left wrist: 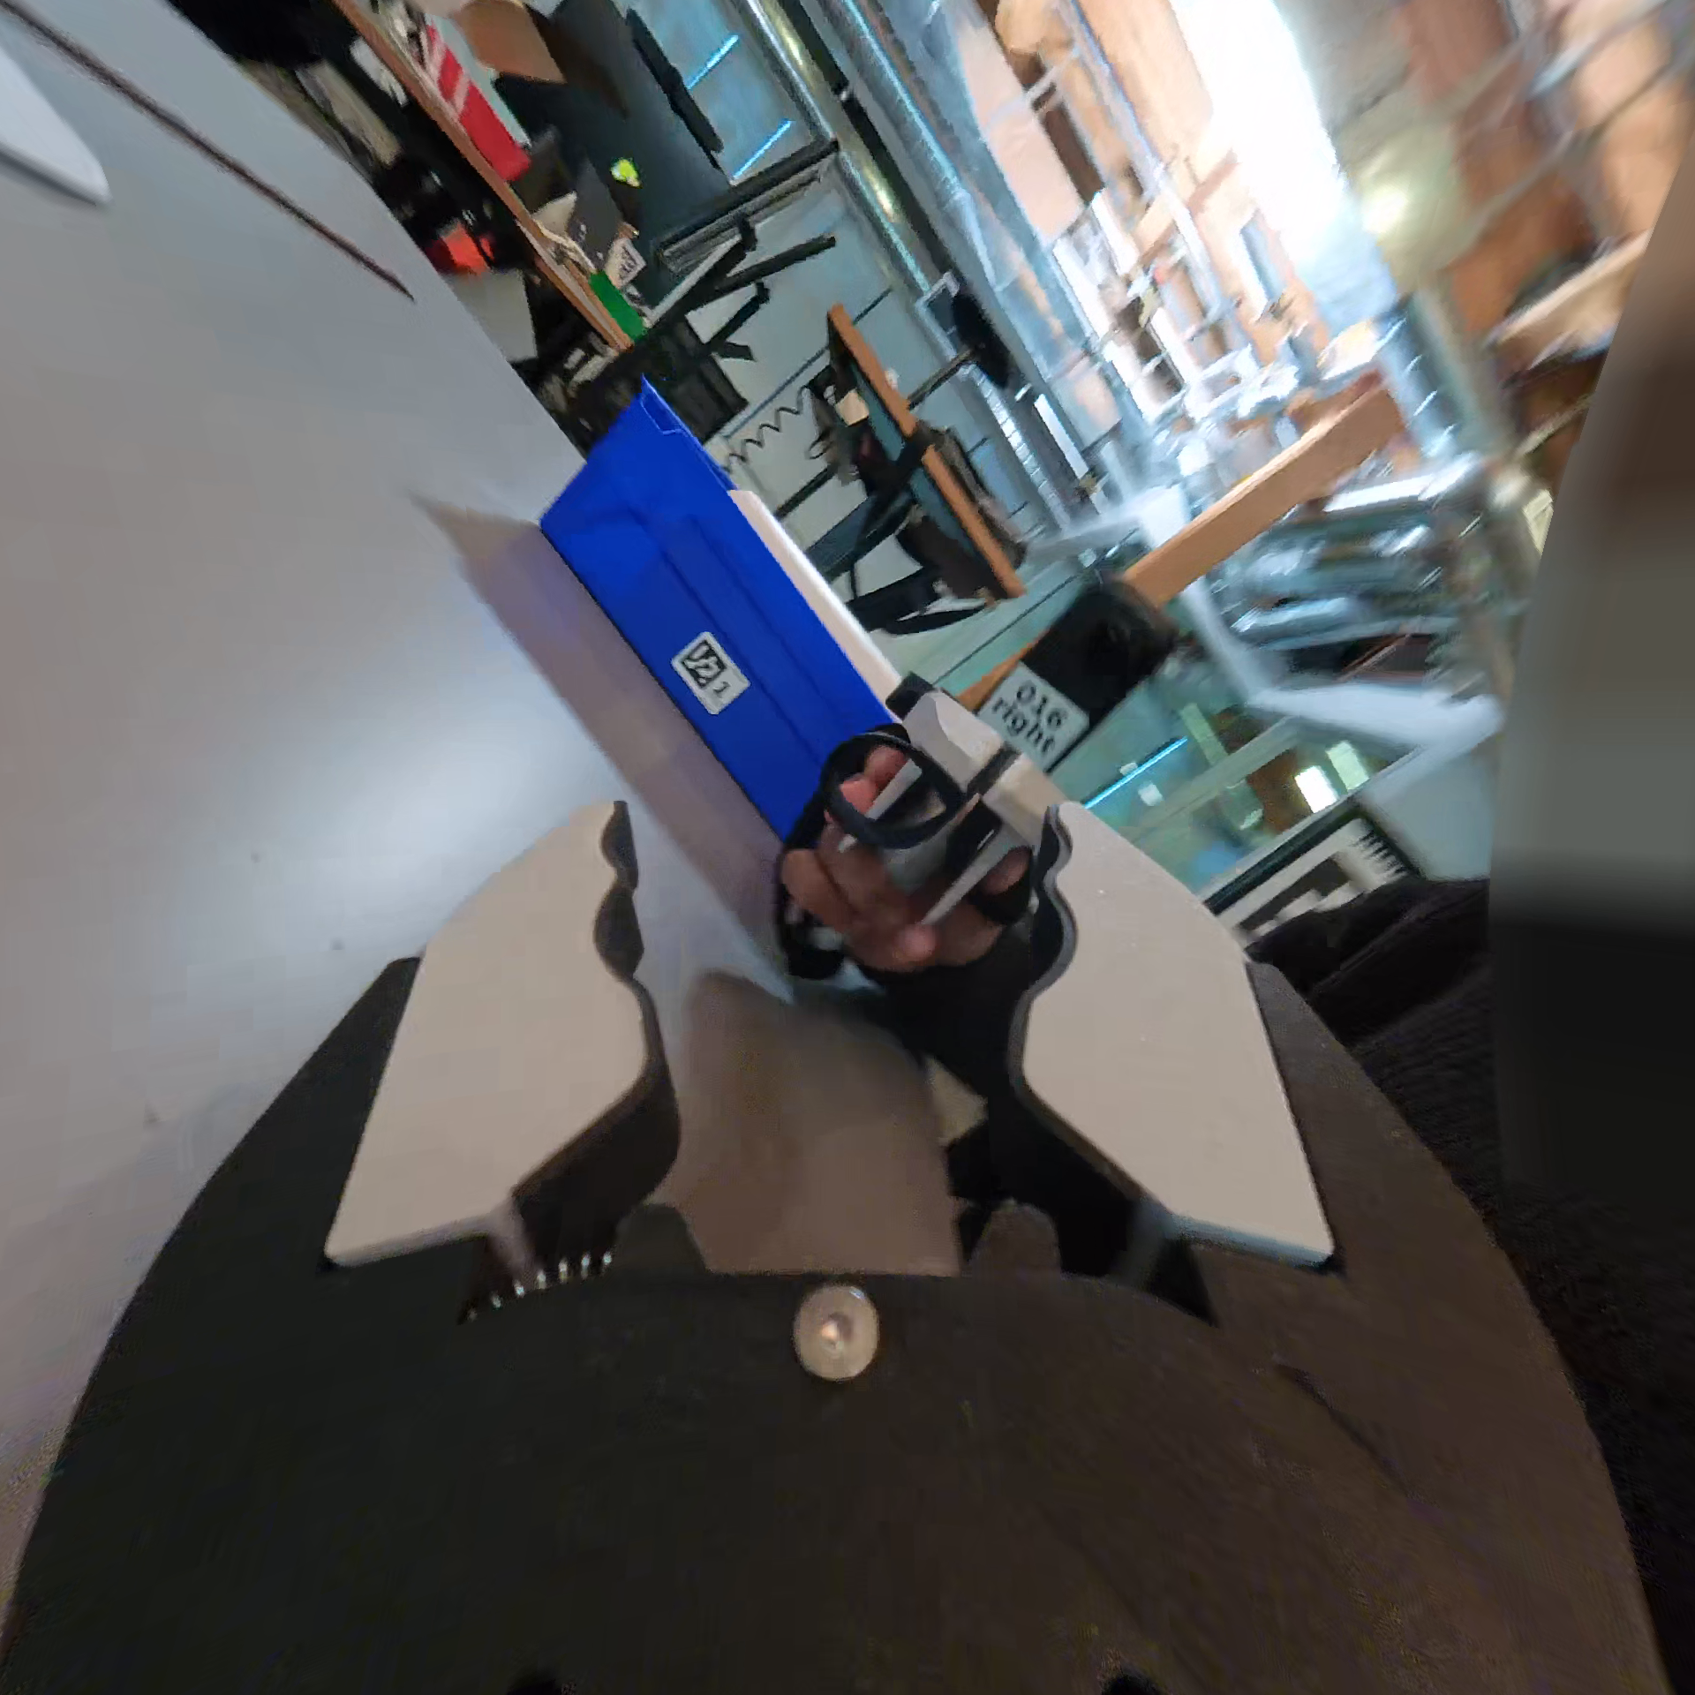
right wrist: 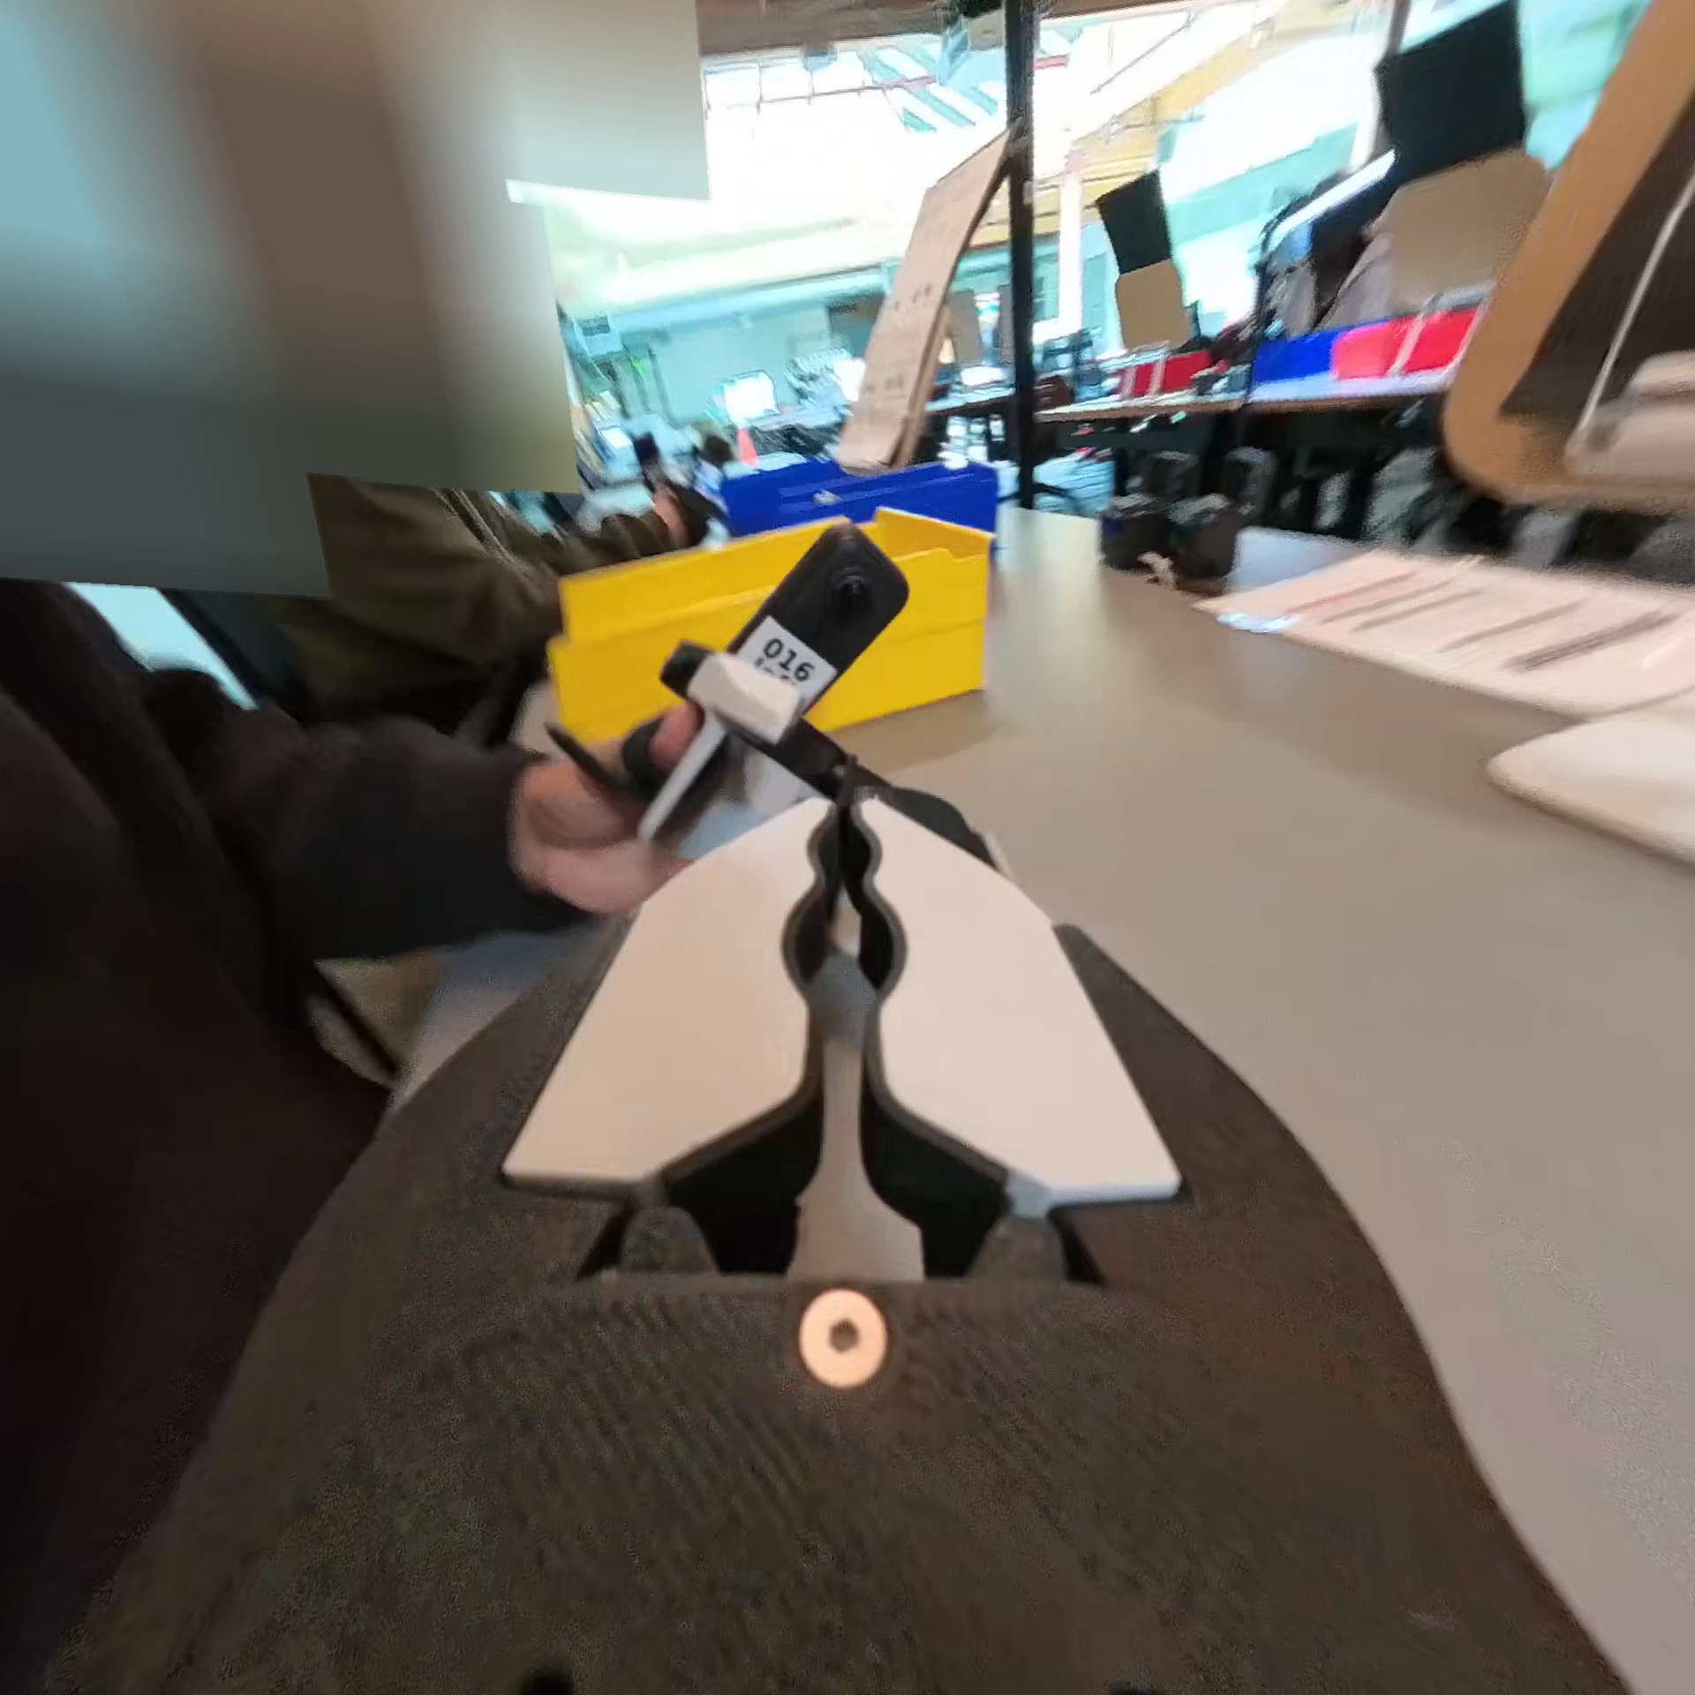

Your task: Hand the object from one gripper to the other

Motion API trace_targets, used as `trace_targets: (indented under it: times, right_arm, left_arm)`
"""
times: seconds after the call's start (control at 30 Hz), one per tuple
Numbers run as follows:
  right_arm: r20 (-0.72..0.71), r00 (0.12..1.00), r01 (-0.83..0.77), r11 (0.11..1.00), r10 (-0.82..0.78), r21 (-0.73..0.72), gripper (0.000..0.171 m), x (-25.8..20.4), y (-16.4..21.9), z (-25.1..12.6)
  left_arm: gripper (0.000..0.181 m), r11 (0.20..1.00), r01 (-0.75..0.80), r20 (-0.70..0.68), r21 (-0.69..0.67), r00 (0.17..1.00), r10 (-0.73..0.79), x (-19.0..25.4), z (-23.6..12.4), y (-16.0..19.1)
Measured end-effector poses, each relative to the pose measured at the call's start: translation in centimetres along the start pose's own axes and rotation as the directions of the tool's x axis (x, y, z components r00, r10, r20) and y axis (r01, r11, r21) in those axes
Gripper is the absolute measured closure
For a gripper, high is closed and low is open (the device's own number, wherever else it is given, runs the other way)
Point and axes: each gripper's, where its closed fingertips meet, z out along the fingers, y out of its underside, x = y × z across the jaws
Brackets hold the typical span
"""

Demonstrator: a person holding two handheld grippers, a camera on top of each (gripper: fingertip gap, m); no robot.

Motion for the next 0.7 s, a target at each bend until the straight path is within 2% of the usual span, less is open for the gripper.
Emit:
trace_targets:
  times: [0.1, 0.2, 0.27, 0.37, 0.47, 0.57, 0.7]
  right_arm:
    - [0.112, 0.95, -0.296, 0.955, 0.291, 0.027, 0.17, -0.1, -0.5, -0.3]
    - [0.155, 0.899, -0.42, 0.906, 0.409, 0.047, 0.17, 0.3, -0.8, -0.4]
    - [0.182, 0.87, -0.47, 0.882, 0.457, 0.031, 0.17, 0.2, -0.6, -0.4]
    - [0.236, 0.818, -0.542, 0.84, 0.525, 0.011, 0.171, -0.1, -0.6, -0.3]
    - [0.279, 0.771, -0.596, 0.803, 0.572, 0.004, 0.171, -0.3, -0.7, -0.3]
    - [0.29, 0.757, -0.613, 0.79, 0.586, 0.003, 0.171, -0.2, -0.7, -0.3]
    - [0.316, 0.739, -0.625, 0.781, 0.595, -0.007, 0.169, -0.5, -0.8, -0.3]
  left_arm:
    - [0.097, 0.96, -0.262, 0.059, -0.097, 0.962, 0.268, 0.5, 0.5, 0.9]
    - [0.105, 0.86, -0.476, 0.065, -0.185, 0.867, 0.494, 1.1, 1.0, 2.0]
    - [0.112, 0.81, -0.55, 0.053, -0.202, 0.82, 0.57, 1.6, 1.3, 2.4]
    - [0.12, 0.782, -0.587, 0.065, -0.209, 0.789, 0.61, 1.7, 1.4, 2.5]
    - [0.128, 0.784, -0.586, 0.055, -0.204, 0.793, 0.607, 1.8, 1.3, 2.6]
    - [0.147, 0.775, -0.595, 0.022, -0.216, 0.79, 0.613, 2.2, 1.3, 3.0]
    - [0.161, 0.757, -0.613, 0.015, -0.224, 0.775, 0.632, 2.4, 1.2, 3.2]
